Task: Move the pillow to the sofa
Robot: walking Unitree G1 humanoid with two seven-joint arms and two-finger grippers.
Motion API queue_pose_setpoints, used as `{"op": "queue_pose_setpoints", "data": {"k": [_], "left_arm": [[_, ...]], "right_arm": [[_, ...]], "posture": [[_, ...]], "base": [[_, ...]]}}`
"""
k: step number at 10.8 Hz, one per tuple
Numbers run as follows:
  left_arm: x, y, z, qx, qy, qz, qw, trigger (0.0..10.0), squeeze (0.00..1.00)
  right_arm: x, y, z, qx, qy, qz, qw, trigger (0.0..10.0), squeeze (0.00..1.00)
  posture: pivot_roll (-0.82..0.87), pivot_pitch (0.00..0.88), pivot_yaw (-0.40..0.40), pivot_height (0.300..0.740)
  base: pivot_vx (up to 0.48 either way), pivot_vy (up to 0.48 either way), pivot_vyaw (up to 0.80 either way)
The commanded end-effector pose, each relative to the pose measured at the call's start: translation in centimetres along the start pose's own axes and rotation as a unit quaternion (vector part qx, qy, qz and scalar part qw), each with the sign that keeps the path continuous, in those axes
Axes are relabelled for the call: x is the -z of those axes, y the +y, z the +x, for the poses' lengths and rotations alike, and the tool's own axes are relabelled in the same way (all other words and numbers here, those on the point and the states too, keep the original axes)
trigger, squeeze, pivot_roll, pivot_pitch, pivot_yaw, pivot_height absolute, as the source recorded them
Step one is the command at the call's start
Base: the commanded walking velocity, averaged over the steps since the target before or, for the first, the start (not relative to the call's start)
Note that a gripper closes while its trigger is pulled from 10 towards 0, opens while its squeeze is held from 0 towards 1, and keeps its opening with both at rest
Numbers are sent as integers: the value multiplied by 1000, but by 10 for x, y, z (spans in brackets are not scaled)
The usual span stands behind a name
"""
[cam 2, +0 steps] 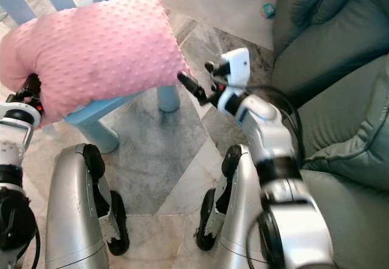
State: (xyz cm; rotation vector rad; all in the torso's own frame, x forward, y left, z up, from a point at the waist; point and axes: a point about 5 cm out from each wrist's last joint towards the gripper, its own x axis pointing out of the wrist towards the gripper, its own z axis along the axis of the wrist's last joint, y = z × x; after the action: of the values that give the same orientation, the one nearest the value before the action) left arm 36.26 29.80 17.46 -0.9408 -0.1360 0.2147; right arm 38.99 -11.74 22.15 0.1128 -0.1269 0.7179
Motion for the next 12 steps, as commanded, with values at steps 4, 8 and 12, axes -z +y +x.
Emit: {"op": "queue_pose_setpoints", "data": {"k": [4,8,12], "left_arm": [[22,25,-28,7,83,22,996,0,0],[-7,48,-47,-6,105,68,992,0,0],[-30,63,-54,-2,129,107,986,0,0]], "right_arm": [[-3,-1,18,31,-18,-21,999,10000,0],[1,-2,19,35,-23,-26,999,10000,0],[3,-3,18,44,-25,-37,998,10000,0]], "posture": [[44,539,-88,413],[56,537,-78,413],[60,534,-78,413]], "base": [[0,0,0],[0,0,0],[0,0,0]]}}
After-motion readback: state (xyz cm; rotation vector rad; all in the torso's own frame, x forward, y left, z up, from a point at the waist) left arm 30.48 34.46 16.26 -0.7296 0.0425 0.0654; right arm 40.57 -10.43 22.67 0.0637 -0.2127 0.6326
